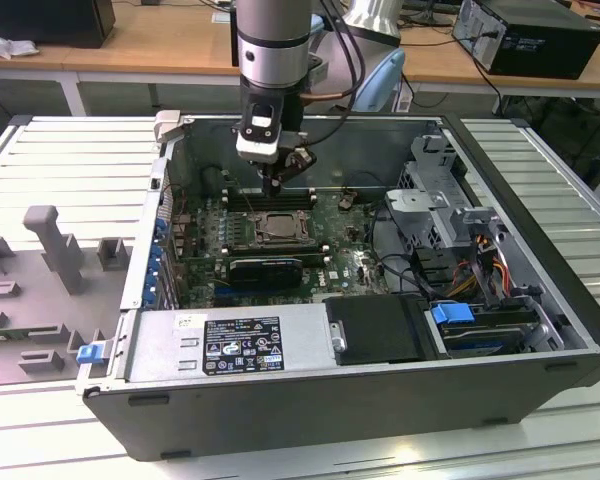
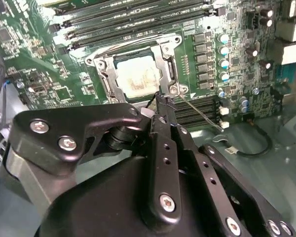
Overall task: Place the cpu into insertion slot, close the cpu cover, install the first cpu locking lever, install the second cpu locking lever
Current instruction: 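Install the first cpu locking lever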
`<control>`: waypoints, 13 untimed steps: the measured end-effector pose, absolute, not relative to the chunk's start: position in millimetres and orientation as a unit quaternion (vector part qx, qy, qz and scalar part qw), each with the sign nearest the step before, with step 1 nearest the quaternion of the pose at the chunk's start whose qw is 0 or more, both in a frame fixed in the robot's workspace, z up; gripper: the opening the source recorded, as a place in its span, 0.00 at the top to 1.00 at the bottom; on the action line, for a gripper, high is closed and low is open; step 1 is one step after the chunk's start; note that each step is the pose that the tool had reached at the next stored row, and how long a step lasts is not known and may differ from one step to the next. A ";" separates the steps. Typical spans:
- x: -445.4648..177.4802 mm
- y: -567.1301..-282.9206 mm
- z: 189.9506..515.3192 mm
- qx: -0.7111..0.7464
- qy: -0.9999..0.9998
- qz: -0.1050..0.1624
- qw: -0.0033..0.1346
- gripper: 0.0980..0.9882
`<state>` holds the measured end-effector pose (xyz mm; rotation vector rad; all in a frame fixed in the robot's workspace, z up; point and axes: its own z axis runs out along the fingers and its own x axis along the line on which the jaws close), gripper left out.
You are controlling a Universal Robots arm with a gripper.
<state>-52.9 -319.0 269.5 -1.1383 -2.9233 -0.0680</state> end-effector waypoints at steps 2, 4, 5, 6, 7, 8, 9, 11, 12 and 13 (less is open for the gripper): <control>-54.0 -319.0 269.0 -0.350 -0.936 -0.022 0.002 0.99; -54.1 -319.0 267.5 -0.325 -0.946 -0.022 0.003 0.99; -54.1 -318.9 266.6 -0.307 -0.951 -0.022 0.003 0.99; -54.2 -319.0 266.4 -0.293 -0.956 -0.021 0.004 0.99; -54.1 -318.9 266.2 -0.271 -0.962 -0.021 0.004 0.99; -54.1 -318.9 266.2 -0.252 -0.967 -0.021 0.004 0.99; -54.1 -318.9 266.2 -0.242 -0.970 -0.021 0.005 0.99; -54.1 -318.9 266.2 -0.222 -0.975 -0.021 0.005 0.99; -54.1 -318.9 266.2 -0.213 -0.977 -0.021 0.005 0.99; -54.1 -318.9 266.2 -0.201 -0.979 -0.021 0.006 0.99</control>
